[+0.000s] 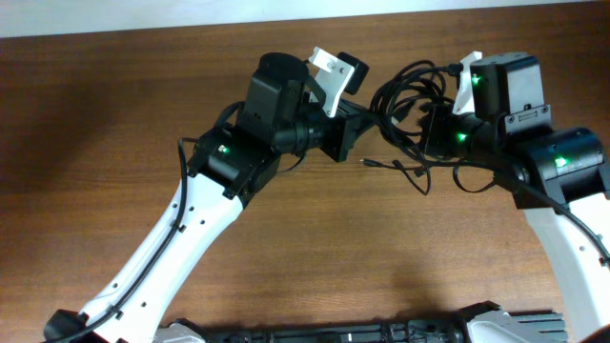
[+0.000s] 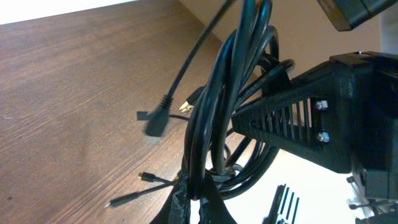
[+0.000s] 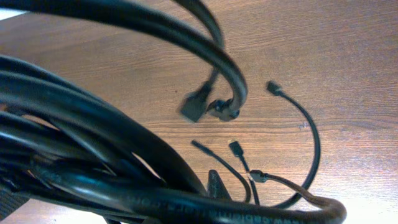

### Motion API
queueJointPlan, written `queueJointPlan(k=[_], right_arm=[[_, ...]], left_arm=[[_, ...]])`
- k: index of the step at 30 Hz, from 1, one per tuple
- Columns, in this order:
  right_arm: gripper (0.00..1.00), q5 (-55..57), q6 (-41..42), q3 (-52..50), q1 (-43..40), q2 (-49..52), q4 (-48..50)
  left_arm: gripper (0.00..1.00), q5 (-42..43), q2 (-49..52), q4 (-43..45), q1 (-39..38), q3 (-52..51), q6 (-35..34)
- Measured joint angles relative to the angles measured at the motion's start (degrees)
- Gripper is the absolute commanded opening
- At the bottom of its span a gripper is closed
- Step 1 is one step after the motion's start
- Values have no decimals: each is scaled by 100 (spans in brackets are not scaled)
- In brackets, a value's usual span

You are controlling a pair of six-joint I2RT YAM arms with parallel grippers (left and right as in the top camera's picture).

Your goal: Untangle cables

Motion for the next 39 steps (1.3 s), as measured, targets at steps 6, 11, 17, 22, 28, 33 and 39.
queueJointPlan(k=[6,11,17,22,28,33,39], right_arm=[[4,-4,-2,0,2,0,24],[4,-4,-4,0,2,0,90],[4,-4,-4,0,2,0,105],[4,-4,-2,0,2,0,107],[4,-57,-4,0,2,0,107],[4,-111,-2,0,2,0,105],[4,-136,-46,0,0,0,111]], left_arm=[[34,7,2,35,0,0,-164],[39,254,11,269,0,0,-295],[37,450,17,396,0,0,-308],[36,455,20,442,2,0,-315],[38,455,20,544,2,0,-315],[21,435,28,555,2,0,-317],[0,389,28,555,13,0,-330]])
